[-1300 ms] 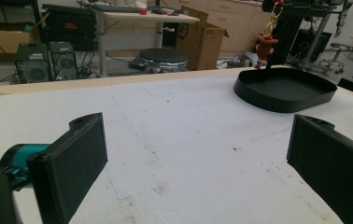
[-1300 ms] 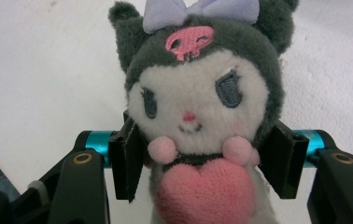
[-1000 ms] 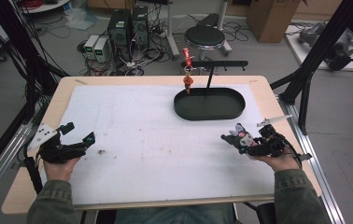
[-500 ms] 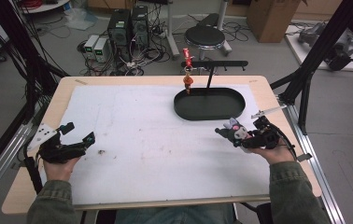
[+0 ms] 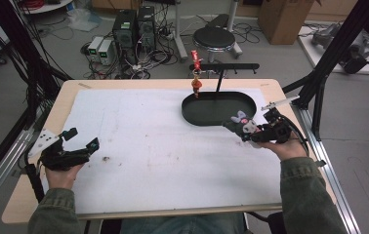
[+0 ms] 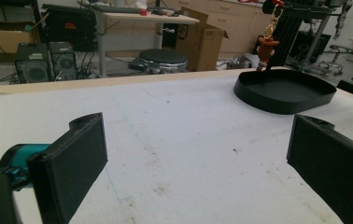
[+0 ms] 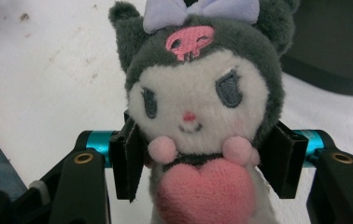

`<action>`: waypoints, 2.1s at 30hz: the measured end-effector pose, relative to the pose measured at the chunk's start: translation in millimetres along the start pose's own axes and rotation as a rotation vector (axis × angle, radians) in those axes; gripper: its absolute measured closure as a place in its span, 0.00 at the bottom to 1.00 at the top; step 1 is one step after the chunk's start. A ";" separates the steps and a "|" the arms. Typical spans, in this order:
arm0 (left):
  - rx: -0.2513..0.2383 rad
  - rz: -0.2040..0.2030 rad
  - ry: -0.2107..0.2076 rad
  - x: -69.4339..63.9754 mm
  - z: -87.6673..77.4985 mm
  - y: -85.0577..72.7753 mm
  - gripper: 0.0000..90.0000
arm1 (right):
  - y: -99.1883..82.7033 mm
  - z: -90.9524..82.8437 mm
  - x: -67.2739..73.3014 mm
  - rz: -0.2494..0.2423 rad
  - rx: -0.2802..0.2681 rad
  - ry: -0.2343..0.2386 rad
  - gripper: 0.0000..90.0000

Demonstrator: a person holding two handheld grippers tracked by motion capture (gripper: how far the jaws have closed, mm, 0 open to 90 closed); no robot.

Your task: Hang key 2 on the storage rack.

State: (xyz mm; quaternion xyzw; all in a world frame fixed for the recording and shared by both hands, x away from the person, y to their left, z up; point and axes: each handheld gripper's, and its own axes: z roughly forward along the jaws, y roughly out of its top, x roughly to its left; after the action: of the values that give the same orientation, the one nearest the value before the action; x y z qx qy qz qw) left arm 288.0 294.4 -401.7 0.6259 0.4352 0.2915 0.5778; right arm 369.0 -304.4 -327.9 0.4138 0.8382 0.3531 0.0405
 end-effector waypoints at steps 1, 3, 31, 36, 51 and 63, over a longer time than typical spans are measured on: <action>0.000 -0.001 0.000 0.1 0.0 0.0 0.06 | 2.6 -0.2 0.1 -0.003 -0.004 0.001 0.45; -0.002 -0.001 0.001 0.0 -0.1 0.1 0.06 | 7.7 -0.5 0.6 -0.007 -0.009 0.000 0.45; 0.000 -0.006 -0.004 1.4 1.2 0.5 0.06 | 86.0 -0.8 -1.6 0.003 -0.016 0.007 0.44; 0.001 -0.005 -0.006 1.7 1.6 0.4 0.06 | 98.6 -0.4 0.3 -0.007 -0.011 -0.020 0.44; 0.000 -0.010 -0.008 2.4 0.5 0.5 0.06 | 130.7 12.8 -19.6 0.038 -0.059 -0.055 0.44; -0.005 -0.016 -0.006 3.4 -0.7 0.4 0.06 | 155.2 23.3 -38.4 0.077 -0.052 -0.094 0.44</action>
State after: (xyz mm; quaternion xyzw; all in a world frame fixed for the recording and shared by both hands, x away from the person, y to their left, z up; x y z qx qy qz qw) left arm 289.0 297.8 -401.7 0.6219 0.4376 0.2860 0.5830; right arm 505.7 -255.8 -256.9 0.4608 0.8093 0.3560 0.0768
